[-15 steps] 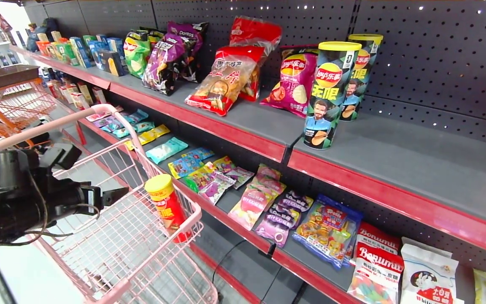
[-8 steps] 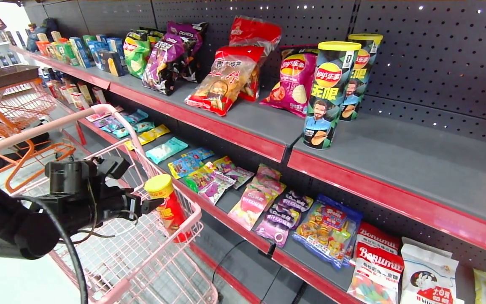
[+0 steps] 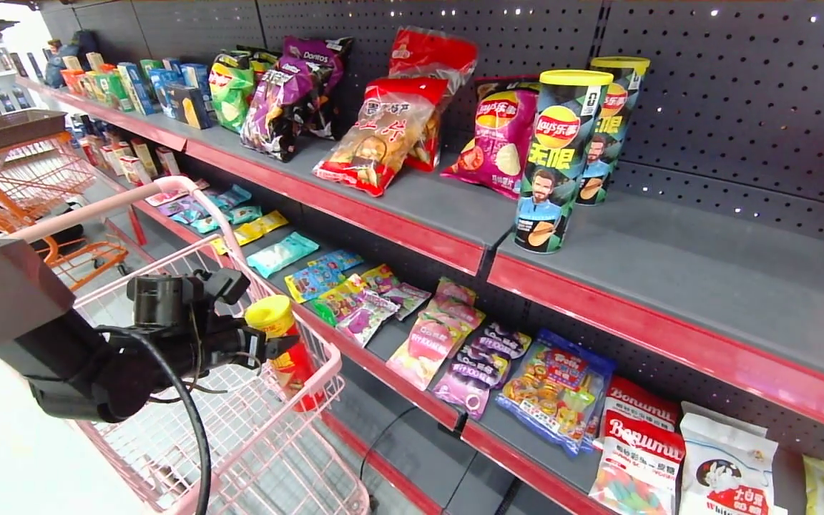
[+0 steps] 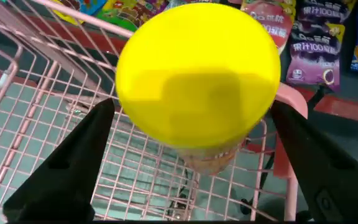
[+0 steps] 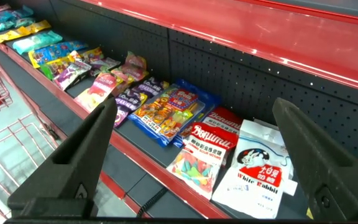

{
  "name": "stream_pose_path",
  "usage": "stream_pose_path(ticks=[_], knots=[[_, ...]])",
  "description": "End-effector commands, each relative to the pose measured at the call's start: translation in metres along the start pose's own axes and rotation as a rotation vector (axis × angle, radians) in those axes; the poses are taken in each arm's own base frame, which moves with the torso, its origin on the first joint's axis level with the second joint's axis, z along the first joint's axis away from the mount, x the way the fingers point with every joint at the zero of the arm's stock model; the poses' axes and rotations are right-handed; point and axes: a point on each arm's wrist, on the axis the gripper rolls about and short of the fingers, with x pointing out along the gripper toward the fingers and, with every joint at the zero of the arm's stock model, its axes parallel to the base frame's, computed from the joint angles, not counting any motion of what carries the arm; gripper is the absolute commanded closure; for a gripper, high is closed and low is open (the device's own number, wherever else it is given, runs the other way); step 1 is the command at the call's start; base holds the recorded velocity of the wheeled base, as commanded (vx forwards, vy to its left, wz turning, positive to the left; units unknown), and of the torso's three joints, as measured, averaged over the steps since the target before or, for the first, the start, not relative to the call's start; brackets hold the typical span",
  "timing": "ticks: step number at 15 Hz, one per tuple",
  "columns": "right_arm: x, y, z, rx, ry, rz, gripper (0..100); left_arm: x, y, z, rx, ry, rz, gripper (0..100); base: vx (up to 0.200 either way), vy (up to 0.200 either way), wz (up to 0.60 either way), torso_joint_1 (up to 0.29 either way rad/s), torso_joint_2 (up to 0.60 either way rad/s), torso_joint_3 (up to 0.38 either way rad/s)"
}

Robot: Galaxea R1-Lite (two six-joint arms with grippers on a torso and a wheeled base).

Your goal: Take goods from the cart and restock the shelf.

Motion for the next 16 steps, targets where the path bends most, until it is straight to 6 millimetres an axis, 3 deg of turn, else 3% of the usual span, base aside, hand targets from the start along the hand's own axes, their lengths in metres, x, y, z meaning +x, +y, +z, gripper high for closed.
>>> stream_pose_path(ticks=[1, 3, 4, 9, 10, 12, 16], knots=[[0.000, 0.000, 0.000, 0.001, 0.002, 0.001, 0, 0.011, 0.003, -0.006, -0.005, 0.016, -0.001, 0, 0.000, 0.000, 0.00, 0.000, 0.00, 0.000], [0.000, 0.000, 0.000, 0.001, 0.002, 0.001, 0, 0.017, 0.004, -0.012, -0.006, 0.022, 0.009, 0, 0.000, 0.000, 0.00, 0.000, 0.00, 0.000], [0.000, 0.000, 0.000, 0.001, 0.002, 0.001, 0, 0.020, 0.004, -0.015, -0.003, 0.023, 0.011, 100, 0.000, 0.000, 0.00, 0.000, 0.00, 0.000], [0.000, 0.000, 0.000, 0.002, 0.000, 0.001, 0, 0.022, 0.000, -0.015, 0.011, -0.014, 0.012, 100, 0.000, 0.000, 0.00, 0.000, 0.00, 0.000], [0.000, 0.000, 0.000, 0.001, 0.000, 0.001, 0, 0.012, -0.001, -0.001, 0.017, -0.055, 0.019, 100, 0.000, 0.000, 0.00, 0.000, 0.00, 0.000], [0.000, 0.000, 0.000, 0.002, 0.000, 0.001, 0, -0.021, -0.005, 0.034, 0.025, -0.123, 0.030, 100, 0.000, 0.000, 0.00, 0.000, 0.00, 0.000], [0.000, 0.000, 0.000, 0.001, 0.002, 0.001, 0, -0.113, -0.027, 0.089, -0.035, -0.186, 0.028, 100, 0.000, 0.000, 0.00, 0.000, 0.00, 0.000]])
